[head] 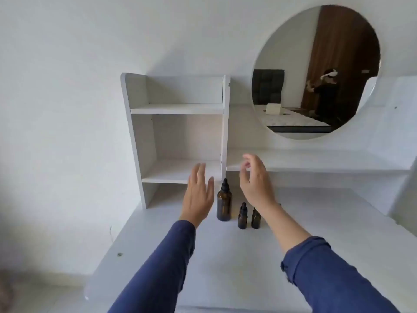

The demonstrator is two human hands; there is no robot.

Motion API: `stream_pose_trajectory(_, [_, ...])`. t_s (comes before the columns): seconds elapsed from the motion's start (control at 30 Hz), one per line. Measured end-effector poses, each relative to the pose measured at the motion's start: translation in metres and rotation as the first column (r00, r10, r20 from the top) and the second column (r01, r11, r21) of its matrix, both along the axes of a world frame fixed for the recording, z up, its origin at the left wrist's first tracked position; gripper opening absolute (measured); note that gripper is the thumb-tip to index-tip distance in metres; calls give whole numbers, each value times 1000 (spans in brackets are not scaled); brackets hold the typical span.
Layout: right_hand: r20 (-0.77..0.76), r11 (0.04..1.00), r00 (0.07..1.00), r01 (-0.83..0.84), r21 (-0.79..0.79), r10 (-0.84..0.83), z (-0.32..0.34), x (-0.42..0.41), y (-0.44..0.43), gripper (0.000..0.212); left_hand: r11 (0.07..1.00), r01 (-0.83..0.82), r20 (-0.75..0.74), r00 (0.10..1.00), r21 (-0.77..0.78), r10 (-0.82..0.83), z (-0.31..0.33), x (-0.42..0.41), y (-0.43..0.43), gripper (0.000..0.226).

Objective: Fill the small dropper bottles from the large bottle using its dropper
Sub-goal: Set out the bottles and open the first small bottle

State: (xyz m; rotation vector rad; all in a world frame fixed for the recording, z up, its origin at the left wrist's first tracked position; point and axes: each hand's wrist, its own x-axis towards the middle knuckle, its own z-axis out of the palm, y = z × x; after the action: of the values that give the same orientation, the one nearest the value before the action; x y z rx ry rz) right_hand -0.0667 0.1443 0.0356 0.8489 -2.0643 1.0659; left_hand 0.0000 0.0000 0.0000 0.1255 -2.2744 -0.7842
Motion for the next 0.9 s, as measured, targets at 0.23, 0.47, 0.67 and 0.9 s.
stream_pose_trajectory(0.23, [257, 984, 957, -157, 79, 133, -35, -7, -15, 19, 959, 123, 172, 970, 254, -170, -49, 2, 2, 52])
stream_pose_trajectory(0.47, [245, 987, 963, -139, 82, 116, -34, -13, -26, 16, 910, 186, 227, 932, 371, -283, -61, -16, 8, 43])
stream_pose_trajectory(0.67, [311, 993, 946, -111, 33, 96, -36, -14, -31, 22, 841, 101, 218, 943, 532, -251, -71, -25, 13, 42])
stream_pose_trajectory(0.9, [447, 982, 875, -173, -73, 187, -32, -18, -32, 22, 847, 110, 206, 946, 520, -250, -67, -22, 9, 42])
